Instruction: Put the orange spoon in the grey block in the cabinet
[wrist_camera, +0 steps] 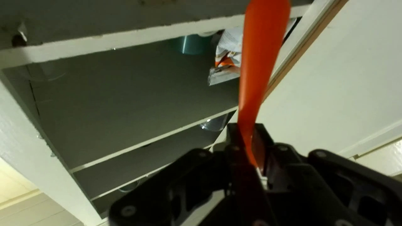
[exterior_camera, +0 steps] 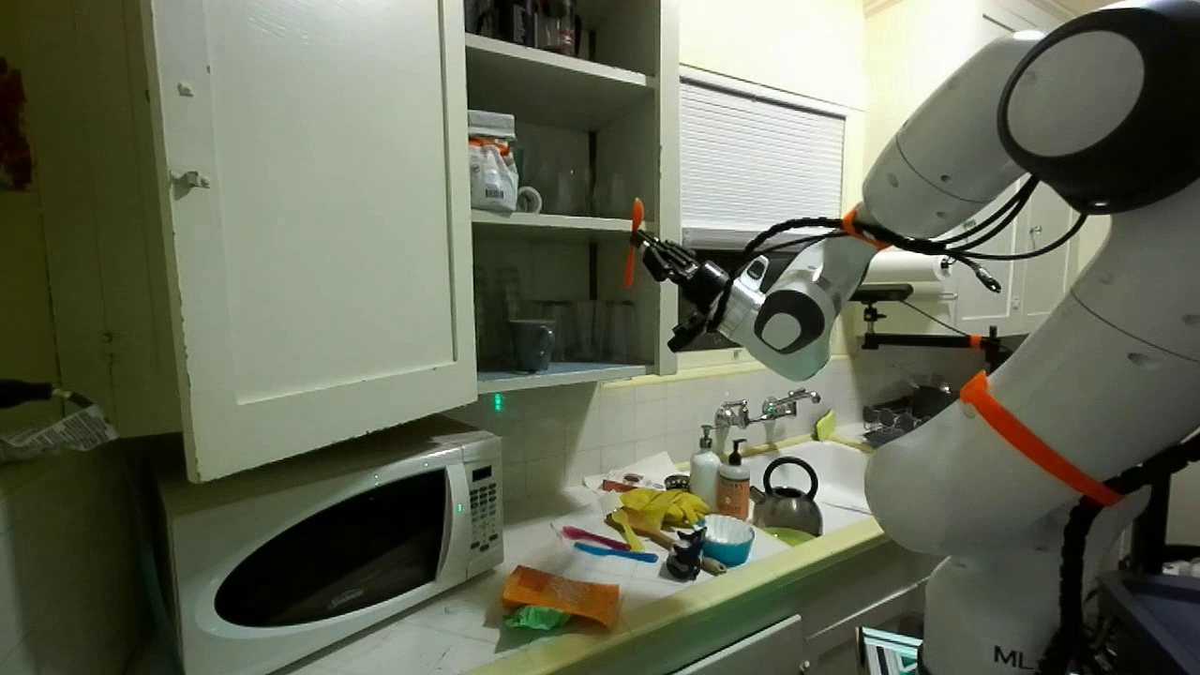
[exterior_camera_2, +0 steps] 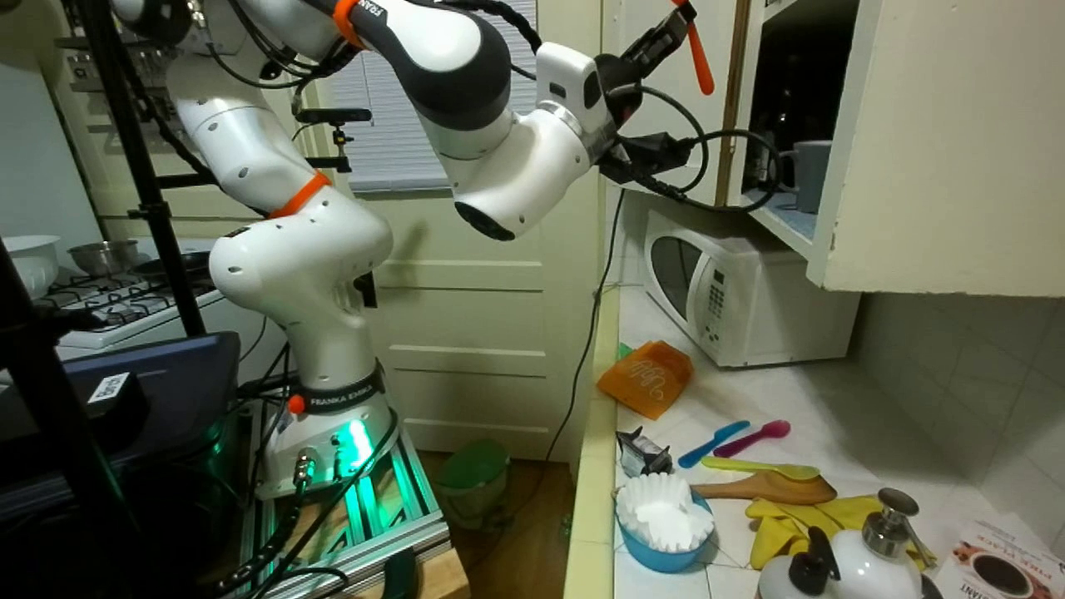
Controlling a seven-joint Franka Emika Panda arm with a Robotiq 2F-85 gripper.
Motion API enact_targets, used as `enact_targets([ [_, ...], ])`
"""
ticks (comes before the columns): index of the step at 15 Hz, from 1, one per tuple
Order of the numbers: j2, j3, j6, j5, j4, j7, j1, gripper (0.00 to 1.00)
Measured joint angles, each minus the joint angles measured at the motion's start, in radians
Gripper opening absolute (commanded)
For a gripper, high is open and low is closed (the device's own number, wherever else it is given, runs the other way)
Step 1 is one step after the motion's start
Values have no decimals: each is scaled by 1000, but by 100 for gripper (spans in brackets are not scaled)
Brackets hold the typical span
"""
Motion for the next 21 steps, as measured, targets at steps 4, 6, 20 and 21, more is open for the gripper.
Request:
enact_targets([
  [4,2,41,24,-2,0,1,-22,4],
  [6,10,-22,24,-4,0,1,40,4],
  [20,70,10,24,-4,69,0,37,4],
  [21,70,57,24,-4,73,0,-1,4],
])
